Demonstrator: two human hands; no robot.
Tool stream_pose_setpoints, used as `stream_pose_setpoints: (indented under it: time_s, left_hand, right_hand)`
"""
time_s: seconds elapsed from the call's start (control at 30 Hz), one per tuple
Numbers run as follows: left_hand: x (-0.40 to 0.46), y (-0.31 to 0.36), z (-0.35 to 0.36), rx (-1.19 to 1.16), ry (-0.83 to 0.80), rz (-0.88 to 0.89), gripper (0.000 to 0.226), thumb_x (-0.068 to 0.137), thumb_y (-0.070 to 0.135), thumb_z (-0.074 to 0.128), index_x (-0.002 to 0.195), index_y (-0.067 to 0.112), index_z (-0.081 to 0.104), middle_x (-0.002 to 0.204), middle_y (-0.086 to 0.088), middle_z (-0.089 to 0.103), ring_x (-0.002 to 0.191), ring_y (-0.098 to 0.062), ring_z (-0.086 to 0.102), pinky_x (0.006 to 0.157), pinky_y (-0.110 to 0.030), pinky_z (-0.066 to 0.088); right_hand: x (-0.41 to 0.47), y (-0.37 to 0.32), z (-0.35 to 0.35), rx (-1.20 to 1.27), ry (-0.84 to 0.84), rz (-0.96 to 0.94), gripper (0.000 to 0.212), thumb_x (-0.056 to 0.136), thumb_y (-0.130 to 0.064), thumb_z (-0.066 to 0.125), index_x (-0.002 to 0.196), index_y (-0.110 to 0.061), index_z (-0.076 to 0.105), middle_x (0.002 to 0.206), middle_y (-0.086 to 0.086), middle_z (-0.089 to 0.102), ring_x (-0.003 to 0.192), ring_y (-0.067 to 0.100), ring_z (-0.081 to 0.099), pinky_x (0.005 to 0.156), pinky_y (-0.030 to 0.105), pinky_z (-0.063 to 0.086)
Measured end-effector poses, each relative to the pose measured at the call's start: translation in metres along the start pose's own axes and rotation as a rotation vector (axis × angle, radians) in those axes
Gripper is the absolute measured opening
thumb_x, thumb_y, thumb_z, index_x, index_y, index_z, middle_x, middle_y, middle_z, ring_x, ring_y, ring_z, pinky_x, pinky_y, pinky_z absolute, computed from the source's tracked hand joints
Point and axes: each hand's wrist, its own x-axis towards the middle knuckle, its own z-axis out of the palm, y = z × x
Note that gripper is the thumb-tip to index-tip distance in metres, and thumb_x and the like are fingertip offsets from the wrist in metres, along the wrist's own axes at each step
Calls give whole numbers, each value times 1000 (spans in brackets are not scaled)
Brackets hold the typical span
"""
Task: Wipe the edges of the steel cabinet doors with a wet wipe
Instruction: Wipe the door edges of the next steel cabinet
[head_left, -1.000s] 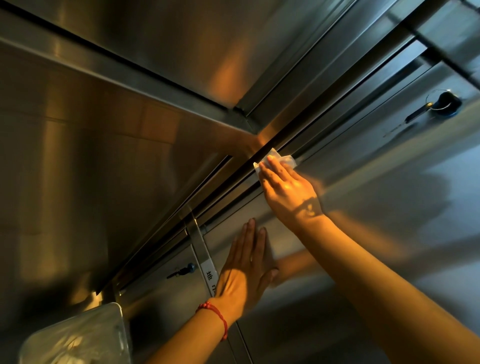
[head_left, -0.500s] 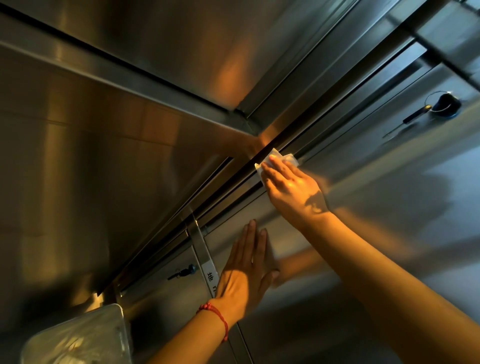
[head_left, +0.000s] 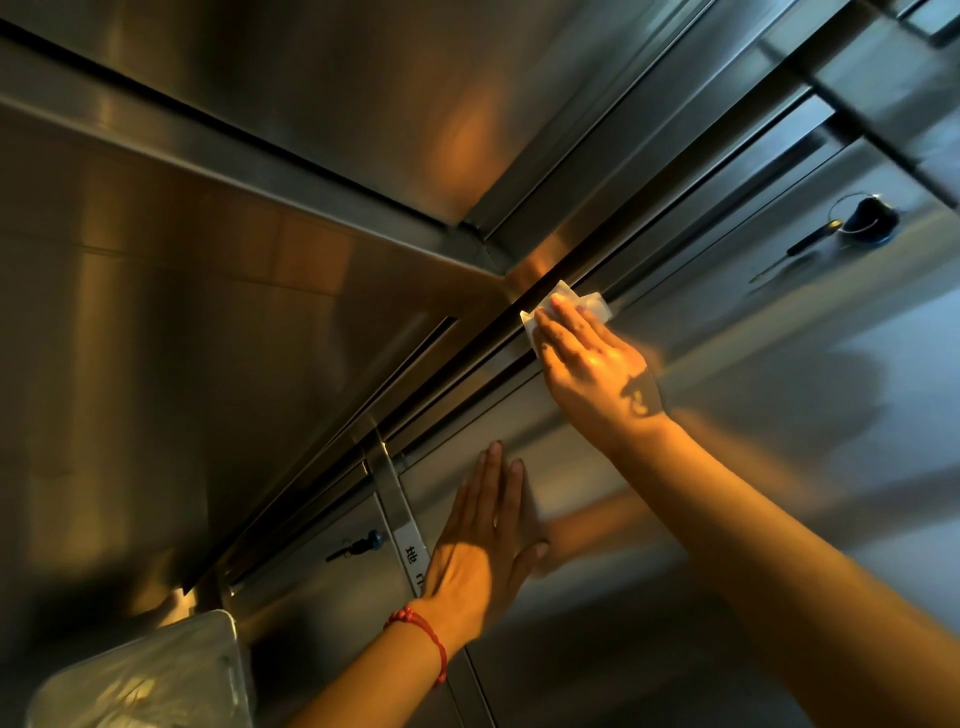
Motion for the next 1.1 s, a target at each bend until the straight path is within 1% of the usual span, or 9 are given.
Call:
stream_pose_setpoints:
  time_s: [0.07,0.13,0.17,0.27,0.37,0.47,0.53,0.9,1.1]
  left_hand:
    - [2,0,0,10,-8,23,88,68,34,80,136,0,35,140,-30,33,125,-48,37,94,-60,34]
    - [4,-1,-1,-3,-36,26,84,82,36,67,142,11,13,149,-22,2,136,-47,11,106,-57,9]
    - [4,0,-2,13,-42,23,83,84,37,64,142,13,9,149,-21,-2,137,-46,6,108,-55,5]
    - [3,2,-3,-13,-26,4,82,78,33,72,139,7,24,147,-26,14,132,-47,20,102,-60,19]
    - [2,2,-1,-17,-2,19,80,79,31,72,139,4,25,146,-25,15,132,-47,17,101,-61,18]
    - [4,-2,2,-49,-53,6,79,91,38,53,141,14,-4,147,-12,-18,136,-38,-15,109,-48,-11]
    - [3,-4,6,-42,-75,2,78,95,44,41,136,20,-21,140,-6,-36,133,-30,-31,108,-35,-22]
    - [4,-5,7,3,-155,-52,77,95,48,34,131,23,-30,135,-4,-44,127,-28,-40,102,-28,-30]
    - [4,-8,8,32,-175,-33,79,95,49,33,129,22,-33,135,-4,-45,127,-24,-41,105,-24,-26]
  right_hand:
    - [0,-6,-1,0,-6,0,42,83,-5,34,98,1,72,104,18,69,104,29,63,86,37,53]
    - [6,-2,-4,-3,-55,-2,55,85,-9,19,108,4,67,117,20,63,115,31,56,97,33,42]
    - [8,2,-6,17,-91,-12,58,85,-10,16,109,6,66,119,22,61,117,32,55,99,32,40]
    - [4,14,-10,33,9,2,43,83,-6,32,89,5,73,99,20,69,100,33,65,83,39,52]
    - [1,15,-8,27,48,11,40,82,-3,35,92,6,72,100,22,69,100,35,64,84,42,50]
    - [1,9,-7,30,-4,-12,42,83,-4,33,93,6,72,100,22,69,101,35,64,84,41,52]
    - [2,13,-8,91,-24,2,45,84,-6,30,94,9,71,101,25,68,100,39,63,81,46,52]
    - [1,27,-12,49,90,-42,40,82,-6,35,88,7,72,98,24,69,97,38,65,78,47,53]
    - [3,45,-20,13,49,26,39,84,-3,34,98,10,69,106,26,66,103,42,60,87,51,47]
